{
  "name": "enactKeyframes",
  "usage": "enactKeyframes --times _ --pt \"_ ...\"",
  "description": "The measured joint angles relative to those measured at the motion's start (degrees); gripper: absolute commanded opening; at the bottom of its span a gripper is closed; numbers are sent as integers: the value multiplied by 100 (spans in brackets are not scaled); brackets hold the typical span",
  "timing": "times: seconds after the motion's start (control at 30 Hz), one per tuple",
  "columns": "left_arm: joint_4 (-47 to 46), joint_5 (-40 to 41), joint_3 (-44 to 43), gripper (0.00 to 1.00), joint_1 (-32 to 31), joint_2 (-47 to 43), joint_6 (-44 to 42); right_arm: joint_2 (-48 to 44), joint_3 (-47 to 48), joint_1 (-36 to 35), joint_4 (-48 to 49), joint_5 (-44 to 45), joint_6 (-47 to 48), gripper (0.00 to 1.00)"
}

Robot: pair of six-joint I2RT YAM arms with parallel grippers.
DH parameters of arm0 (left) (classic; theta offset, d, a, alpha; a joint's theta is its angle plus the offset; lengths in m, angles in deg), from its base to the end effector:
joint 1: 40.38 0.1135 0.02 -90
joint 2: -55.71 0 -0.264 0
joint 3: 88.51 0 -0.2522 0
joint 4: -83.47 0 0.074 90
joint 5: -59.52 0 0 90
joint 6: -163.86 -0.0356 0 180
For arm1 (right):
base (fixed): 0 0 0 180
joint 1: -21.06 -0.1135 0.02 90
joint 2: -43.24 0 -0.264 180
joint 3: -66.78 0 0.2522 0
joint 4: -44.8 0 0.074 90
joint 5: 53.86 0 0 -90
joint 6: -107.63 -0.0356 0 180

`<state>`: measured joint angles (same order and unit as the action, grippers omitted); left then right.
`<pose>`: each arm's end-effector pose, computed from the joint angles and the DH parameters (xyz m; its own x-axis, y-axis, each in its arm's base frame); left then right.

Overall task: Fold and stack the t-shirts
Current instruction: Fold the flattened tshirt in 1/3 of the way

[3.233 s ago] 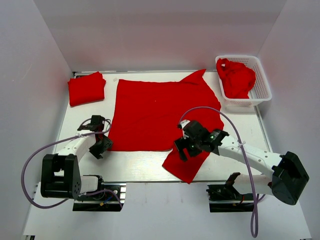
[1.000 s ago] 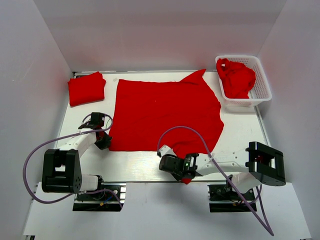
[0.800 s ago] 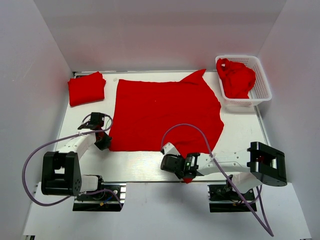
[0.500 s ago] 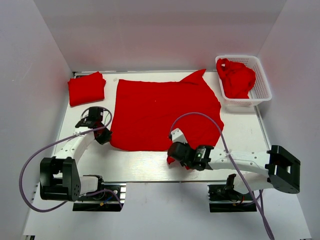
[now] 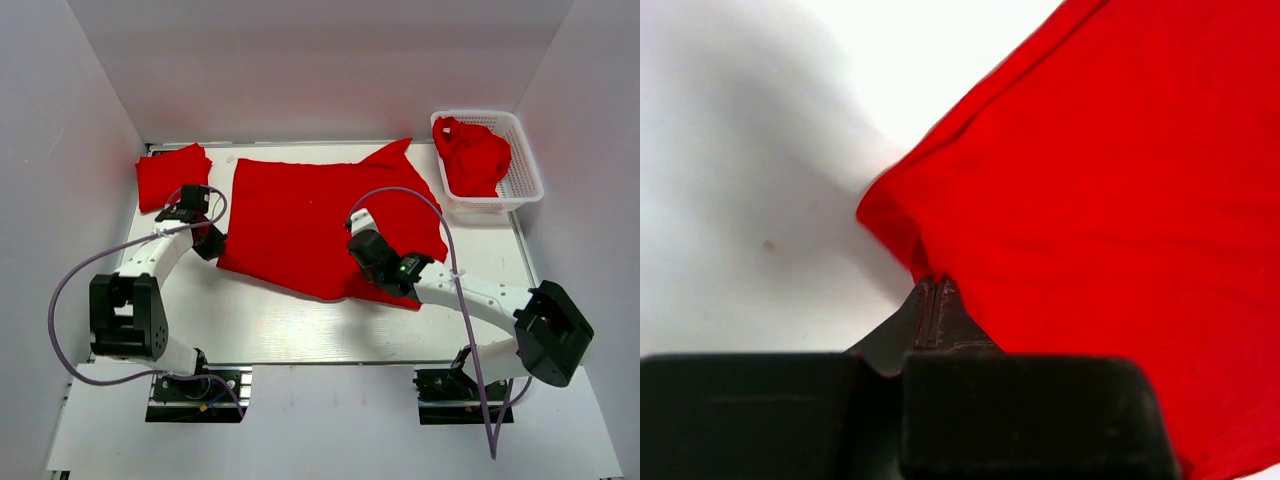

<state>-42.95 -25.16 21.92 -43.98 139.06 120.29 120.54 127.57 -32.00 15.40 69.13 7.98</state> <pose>0.2762 -0.0141 0.2146 -0.6544 -0.6817 -0.3273 -0.6488 0.7284 -0.2199 0.1814 0.2090 0.2248 -0.4998 -0.4307 -0.7515 -0.3641 0.8917 -0.2689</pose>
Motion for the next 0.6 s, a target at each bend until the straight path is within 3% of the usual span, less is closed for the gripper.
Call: enactKeyframes --times 0.6 --pt "-85 105 -1773 0 7 1810 -15 1491 1709 1241 166 179 988 0"
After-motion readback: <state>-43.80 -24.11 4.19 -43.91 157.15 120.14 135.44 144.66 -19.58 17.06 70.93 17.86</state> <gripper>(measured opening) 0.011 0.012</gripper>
